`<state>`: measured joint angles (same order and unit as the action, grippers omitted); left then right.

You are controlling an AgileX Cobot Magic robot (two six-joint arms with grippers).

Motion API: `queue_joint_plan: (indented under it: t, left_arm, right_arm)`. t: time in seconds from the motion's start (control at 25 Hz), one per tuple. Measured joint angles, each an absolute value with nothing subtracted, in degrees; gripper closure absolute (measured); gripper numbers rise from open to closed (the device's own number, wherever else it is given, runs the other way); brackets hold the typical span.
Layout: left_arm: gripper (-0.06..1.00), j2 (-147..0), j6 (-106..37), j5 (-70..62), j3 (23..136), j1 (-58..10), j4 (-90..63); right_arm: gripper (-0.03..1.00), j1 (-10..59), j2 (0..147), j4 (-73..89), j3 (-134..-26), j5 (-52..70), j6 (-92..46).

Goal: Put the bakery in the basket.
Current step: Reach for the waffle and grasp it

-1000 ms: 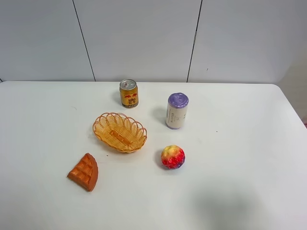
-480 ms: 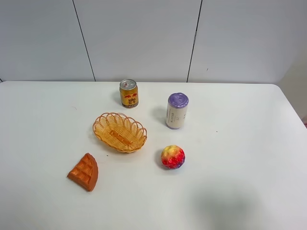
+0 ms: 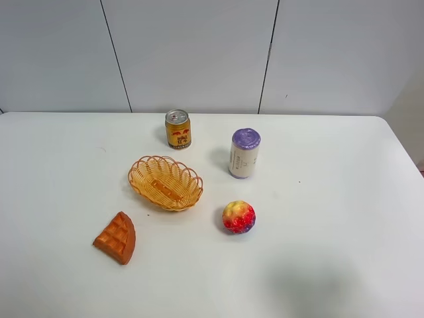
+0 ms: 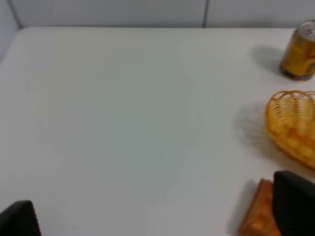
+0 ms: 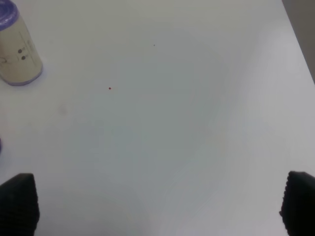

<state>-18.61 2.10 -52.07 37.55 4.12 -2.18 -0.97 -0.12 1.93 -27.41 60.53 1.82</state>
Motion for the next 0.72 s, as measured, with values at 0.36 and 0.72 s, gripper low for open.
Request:
queue_joint_plan:
  t: [0.36, 0.72]
  left_arm:
    - [0.0, -42.1, 0.5, -47.9, 38.7, 1.4, -8.7]
    - [0.0, -56.3, 1.9, -43.5, 38.8, -20.5, -9.1]
  right_arm:
    - [-0.02, -1.0, -0.1, 1.9, -27.4, 60.5, 1.8]
    - [-0.02, -1.0, -0.1, 1.9, -27.4, 60.5, 1.8]
